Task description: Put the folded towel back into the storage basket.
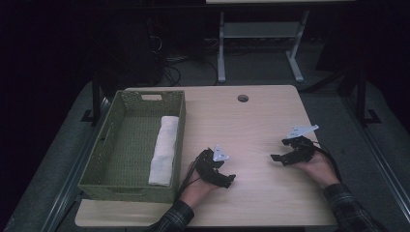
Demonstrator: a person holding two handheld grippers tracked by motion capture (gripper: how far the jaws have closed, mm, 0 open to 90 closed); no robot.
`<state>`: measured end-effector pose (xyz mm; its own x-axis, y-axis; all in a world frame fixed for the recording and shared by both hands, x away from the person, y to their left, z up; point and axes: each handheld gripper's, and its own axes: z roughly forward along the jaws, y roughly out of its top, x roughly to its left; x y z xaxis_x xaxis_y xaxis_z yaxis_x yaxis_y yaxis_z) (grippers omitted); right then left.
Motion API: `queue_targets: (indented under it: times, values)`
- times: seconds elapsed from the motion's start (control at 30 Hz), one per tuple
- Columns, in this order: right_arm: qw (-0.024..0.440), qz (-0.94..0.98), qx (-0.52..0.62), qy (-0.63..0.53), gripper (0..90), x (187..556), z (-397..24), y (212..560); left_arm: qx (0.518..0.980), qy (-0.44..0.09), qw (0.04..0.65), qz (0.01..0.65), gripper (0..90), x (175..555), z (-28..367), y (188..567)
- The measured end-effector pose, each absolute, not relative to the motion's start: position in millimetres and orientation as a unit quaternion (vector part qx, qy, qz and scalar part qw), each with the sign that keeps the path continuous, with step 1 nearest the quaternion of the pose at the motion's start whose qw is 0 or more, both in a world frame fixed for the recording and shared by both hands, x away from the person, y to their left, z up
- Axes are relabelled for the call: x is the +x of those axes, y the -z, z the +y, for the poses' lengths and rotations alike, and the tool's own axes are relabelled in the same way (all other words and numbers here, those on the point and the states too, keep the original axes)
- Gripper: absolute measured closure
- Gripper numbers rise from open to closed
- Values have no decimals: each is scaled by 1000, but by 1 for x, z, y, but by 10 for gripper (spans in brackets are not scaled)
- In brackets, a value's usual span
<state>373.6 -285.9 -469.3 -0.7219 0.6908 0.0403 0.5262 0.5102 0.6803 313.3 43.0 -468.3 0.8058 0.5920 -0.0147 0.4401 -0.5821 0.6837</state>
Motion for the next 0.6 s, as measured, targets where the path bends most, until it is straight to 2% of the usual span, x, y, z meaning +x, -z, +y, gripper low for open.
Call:
queue_targets:
  times: [0.2, 0.4, 0.6]
  values:
    - [125, 858, 371, -332, 129, 363, -294, 476, 884, -114, 348, 291, 125, 314, 43, 474]
    - [136, 846, 368, -361, 62, 360, -298, 484, 877, -119, 369, 284, 122, 312, 46, 478]
    - [132, 848, 369, -358, 32, 361, -298, 484, 877, -120, 369, 283, 122, 312, 46, 478]
